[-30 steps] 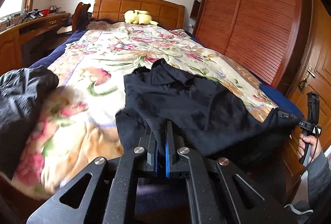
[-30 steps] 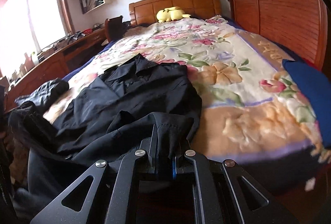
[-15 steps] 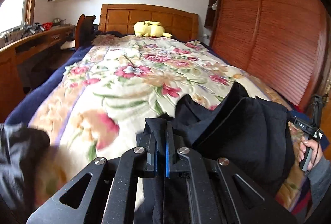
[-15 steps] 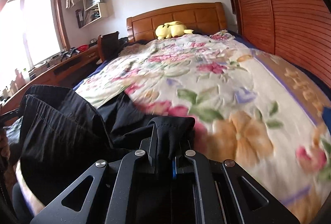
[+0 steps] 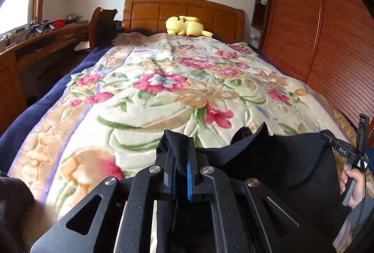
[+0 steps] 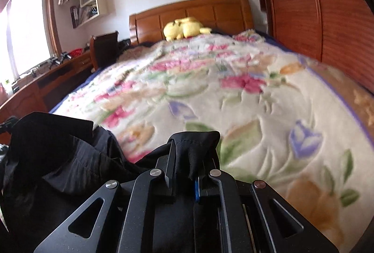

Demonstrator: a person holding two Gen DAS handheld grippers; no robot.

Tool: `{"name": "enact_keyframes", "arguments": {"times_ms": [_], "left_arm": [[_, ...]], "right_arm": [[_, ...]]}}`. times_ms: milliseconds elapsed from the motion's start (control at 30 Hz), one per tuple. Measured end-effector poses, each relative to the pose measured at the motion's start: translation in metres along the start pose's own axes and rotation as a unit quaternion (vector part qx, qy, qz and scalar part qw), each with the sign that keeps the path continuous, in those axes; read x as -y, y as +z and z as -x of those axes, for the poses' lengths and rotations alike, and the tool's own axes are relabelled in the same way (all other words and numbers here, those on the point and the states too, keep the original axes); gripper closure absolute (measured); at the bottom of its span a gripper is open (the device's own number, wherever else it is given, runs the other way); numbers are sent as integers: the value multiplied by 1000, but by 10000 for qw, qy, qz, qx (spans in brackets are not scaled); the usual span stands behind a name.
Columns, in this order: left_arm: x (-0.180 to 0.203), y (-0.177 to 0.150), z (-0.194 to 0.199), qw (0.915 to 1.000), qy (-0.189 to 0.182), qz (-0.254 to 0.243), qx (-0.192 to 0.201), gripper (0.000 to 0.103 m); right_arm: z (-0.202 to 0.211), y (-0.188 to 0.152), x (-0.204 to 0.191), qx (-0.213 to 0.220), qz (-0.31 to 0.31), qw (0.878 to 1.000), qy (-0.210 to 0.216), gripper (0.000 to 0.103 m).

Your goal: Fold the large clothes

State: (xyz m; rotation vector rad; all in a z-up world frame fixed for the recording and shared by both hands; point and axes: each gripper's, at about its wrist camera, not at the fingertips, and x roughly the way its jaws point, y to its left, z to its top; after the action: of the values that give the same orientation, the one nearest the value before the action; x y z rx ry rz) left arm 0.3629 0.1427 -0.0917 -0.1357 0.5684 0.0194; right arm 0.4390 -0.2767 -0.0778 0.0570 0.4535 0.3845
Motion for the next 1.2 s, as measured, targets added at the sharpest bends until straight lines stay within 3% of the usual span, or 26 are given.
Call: {"name": "enact_keyframes", "arguments": {"times_ms": [67,200,267,333,433,467,633,867,900,967,1033,1100,1200], "left_arm": [[-2,-8,-4,9999,37,77,97,98],[-4,-6,-24,9993,-86,332,-171,97],[-3,-6,-25,9993,-68,303,-188,94],[-1,-5,-25,9995,-49,257,-195,86],[4,-5,-22,9997,-54,136,-180,75],[6,-5,-20,9998,-48,82,-153,73],[21,-3,-8,9996,-19,-269,-36,69],[49,-10,6,9963,-383,-681,-344,69],[53,-14,9,9957,-388,-736,-399,69],[60,-23,16,9951,-392,-774,-475,69],[63,-34,21,9947,-508,-693,-569,69],[64,-46,25,9932,-662,-615,-728,69],[66,-65,33,9917,-797,-508,-876,69]], "right_arm": [[-9,2,1,-206,32,9998,70,92],[-12,6,-4,-216,158,9996,96,88],[-13,6,-8,-264,275,9993,51,79],[-4,10,-12,-157,352,9992,44,58],[9,16,-3,105,426,9990,4,37],[13,16,-2,156,464,9988,-34,35],[6,3,14,-168,470,9985,-244,34],[-47,-10,33,-1279,79,9907,450,34],[-51,-12,35,-1370,28,9891,533,36],[-54,-9,39,-1425,-32,9870,743,51],[-54,-7,38,-1405,34,9863,865,85],[-54,-7,37,-1393,87,9852,992,94],[-52,-5,41,-1276,111,9859,1077,97]]}}
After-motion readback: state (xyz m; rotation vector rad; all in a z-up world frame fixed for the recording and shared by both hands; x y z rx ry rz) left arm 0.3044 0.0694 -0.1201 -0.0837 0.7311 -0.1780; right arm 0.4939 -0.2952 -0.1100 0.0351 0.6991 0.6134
